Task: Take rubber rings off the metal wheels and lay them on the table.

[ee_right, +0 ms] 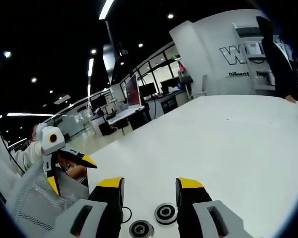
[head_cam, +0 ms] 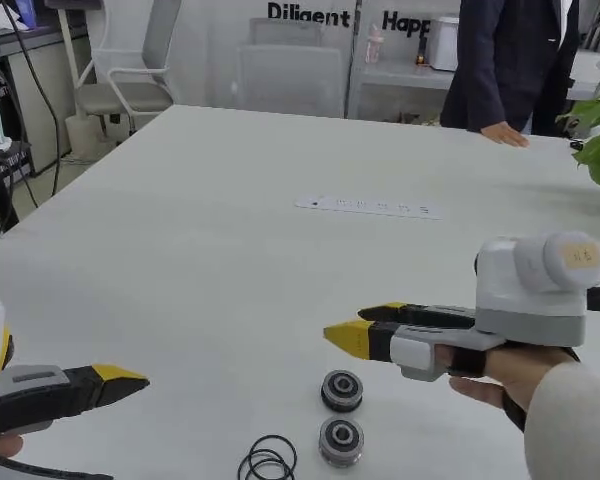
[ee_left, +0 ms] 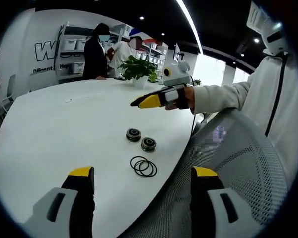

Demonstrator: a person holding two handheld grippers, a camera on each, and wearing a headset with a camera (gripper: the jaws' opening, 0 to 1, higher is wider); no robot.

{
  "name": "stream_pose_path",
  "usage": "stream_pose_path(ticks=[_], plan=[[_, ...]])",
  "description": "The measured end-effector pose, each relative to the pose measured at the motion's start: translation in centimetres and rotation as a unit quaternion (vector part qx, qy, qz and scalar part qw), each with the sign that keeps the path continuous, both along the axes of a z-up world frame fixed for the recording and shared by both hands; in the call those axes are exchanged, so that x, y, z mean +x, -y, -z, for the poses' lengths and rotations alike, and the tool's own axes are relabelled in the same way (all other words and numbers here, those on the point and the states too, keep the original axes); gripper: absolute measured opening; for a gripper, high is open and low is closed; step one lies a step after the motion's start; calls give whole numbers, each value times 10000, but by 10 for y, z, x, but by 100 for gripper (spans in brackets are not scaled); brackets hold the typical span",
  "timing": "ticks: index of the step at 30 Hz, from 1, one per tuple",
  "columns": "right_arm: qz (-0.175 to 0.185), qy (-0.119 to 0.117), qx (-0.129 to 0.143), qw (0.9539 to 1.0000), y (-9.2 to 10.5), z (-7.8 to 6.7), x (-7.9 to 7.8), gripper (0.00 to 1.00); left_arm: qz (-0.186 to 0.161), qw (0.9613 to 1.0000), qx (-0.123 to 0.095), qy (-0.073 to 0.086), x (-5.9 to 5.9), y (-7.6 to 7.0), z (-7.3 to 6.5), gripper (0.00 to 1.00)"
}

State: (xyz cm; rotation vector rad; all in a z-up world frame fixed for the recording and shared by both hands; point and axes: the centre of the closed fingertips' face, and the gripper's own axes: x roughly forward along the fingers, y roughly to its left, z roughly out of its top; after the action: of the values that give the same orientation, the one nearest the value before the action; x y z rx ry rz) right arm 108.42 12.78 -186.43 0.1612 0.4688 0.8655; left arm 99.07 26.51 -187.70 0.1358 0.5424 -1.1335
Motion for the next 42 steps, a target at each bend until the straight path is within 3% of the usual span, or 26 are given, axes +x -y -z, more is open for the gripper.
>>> stream_pose_path(ticks=[2, 5, 7, 9, 15, 18, 20, 25, 29, 33, 39, 42], plan=[[20, -21, -27, 10000, 2, 2, 0, 40, 38, 10000, 27, 57, 0, 0, -1, 78], [42, -48, -98, 9999, 7, 8, 0, 41, 46, 9981, 210, 583, 10, -4, -11, 79], [62, -84, -134, 9999, 9, 12, 0, 40, 74, 9983, 185, 551, 8, -2, -16, 79], [91, -108, -166, 9998, 11, 14, -1, 39, 209, 9977, 200, 621, 6, 1, -24, 79], [137, -180, -250, 9994, 14, 23, -1, 38, 431, 9929, -172, 1095, 8, 14, -73, 80], [134, -262, -351, 9989, 16, 32, -3, 37, 511, 9911, -149, 1219, 11, 21, -88, 79], [110, -293, -462, 9984, 19, 37, -4, 36, 652, 9875, -56, 1433, 15, 28, -98, 77], [104, -364, -559, 9977, 23, 45, -4, 36, 999, 9809, 49, 1667, 22, 44, -116, 74], [74, -414, -623, 9972, 23, 48, -6, 35, 1210, 9768, 216, 1754, 33, 53, -117, 71], [35, -414, -694, 9967, 23, 51, -7, 35, 1372, 9756, 154, 1710, 44, 66, -119, 71], [83, -459, -766, 9960, 27, 55, -6, 32, 1634, 9701, 281, 1774, 62, 87, -114, 70], [132, -482, -824, 9953, 31, 57, -5, 30, 1685, 9695, 269, 1759, 73, 98, -112, 69]])
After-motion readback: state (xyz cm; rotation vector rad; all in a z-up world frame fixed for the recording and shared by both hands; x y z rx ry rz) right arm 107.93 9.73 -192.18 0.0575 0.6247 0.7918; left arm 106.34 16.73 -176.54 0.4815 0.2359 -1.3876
